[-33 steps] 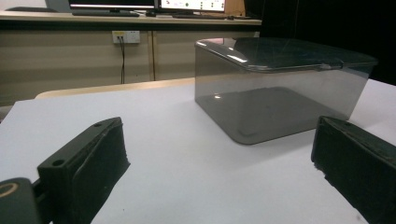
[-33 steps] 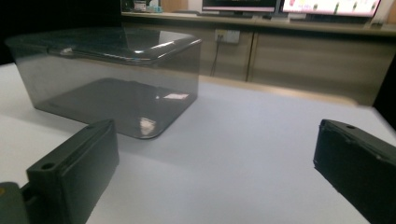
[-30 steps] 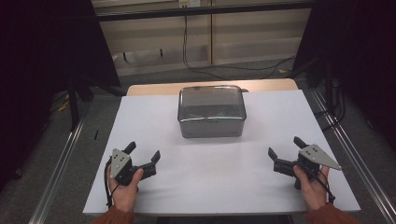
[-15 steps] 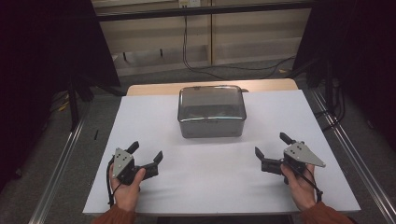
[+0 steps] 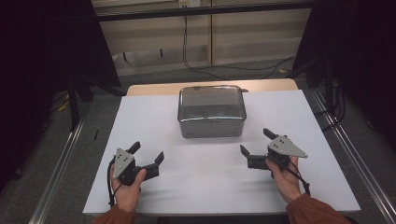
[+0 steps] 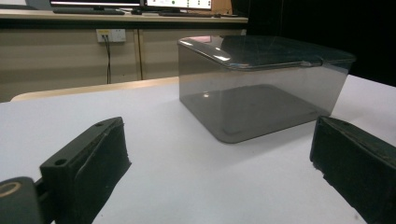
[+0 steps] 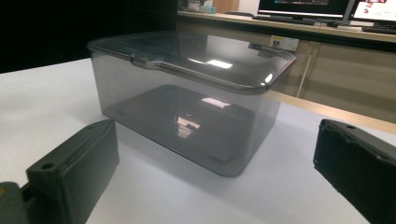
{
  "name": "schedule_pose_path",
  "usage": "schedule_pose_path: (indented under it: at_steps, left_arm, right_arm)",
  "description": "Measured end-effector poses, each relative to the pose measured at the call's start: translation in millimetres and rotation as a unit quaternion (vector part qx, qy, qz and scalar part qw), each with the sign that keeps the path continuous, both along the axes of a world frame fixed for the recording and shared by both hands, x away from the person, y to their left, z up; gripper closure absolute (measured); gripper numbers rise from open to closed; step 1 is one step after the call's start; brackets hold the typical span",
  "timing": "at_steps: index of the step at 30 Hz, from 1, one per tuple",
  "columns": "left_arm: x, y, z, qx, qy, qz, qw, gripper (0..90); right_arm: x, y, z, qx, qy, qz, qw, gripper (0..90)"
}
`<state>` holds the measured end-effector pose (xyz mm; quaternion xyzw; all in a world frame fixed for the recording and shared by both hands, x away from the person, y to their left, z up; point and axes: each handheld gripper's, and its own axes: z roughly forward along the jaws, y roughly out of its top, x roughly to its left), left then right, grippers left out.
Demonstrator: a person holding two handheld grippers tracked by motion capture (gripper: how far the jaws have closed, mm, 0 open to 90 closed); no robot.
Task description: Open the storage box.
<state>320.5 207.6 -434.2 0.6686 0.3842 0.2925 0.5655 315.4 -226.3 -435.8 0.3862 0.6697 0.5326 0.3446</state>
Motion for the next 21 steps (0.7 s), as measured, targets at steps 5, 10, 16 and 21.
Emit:
schedule_pose_path:
  at_steps: [5,10,16,21]
  left_arm:
    - [0.2,0.1,-0.4,0.001,0.003,-0.001,1.0000,3.9]
    - [0.8,0.0,-0.3,0.000,0.003,0.001,1.0000,3.9]
    - [1.3,0.0,-0.5,0.002,0.004,0.002,1.0000,3.9]
    - [1.4,0.8,-0.5,0.003,0.005,0.003,1.0000,3.9]
  right_arm:
    - [4.9,9.6,3.3,-0.007,-0.004,0.017,0.9998,0.0]
    - [11.5,18.4,4.5,-0.018,-0.009,0.029,0.9994,0.9]
    - [19.4,30.0,7.3,-0.030,-0.015,0.044,0.9985,0.7]
    - [26.5,40.4,9.0,-0.049,-0.028,0.049,0.9972,1.6]
